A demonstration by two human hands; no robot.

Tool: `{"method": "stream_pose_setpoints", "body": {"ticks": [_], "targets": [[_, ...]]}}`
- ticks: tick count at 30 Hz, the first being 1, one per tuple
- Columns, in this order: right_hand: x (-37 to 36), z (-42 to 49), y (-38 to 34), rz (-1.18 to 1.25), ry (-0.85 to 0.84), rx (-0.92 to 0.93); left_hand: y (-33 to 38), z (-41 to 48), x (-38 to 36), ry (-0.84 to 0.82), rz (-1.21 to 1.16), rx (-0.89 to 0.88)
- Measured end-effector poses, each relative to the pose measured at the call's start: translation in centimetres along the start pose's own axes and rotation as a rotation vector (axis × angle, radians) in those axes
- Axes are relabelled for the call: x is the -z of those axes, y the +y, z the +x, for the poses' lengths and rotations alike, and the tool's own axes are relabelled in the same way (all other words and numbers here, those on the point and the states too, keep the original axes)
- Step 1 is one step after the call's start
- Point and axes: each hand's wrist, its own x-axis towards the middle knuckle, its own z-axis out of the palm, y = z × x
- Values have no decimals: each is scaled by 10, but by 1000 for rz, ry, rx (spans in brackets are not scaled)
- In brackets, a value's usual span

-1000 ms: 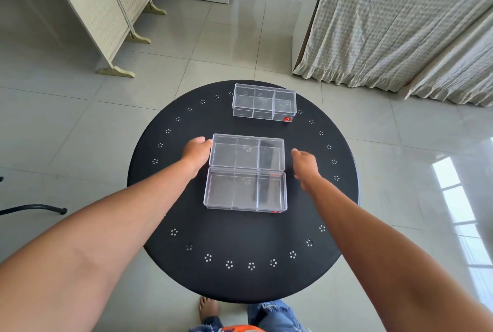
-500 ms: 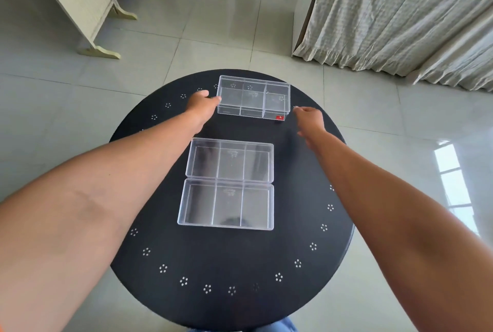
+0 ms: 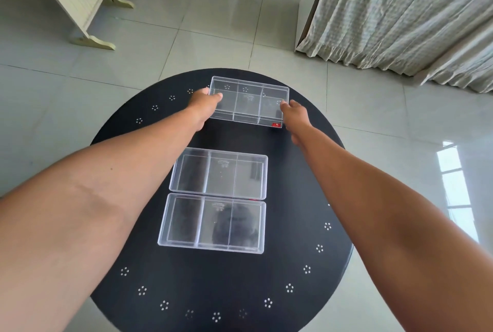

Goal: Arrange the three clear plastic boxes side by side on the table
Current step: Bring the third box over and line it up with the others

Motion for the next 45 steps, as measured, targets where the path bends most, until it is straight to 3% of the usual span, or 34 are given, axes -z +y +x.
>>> {"method": "stream_pose_setpoints", "body": {"ticks": [7, 19, 45], "targets": [[-10, -9, 1, 70, 22, 24, -4, -5, 8, -35, -36, -2], [-33, -39, 9, 103, -16, 92, -38, -32, 54, 53, -117, -2], [-30, -68, 32, -10, 3, 43, -61, -53, 69, -85, 3, 11]]}}
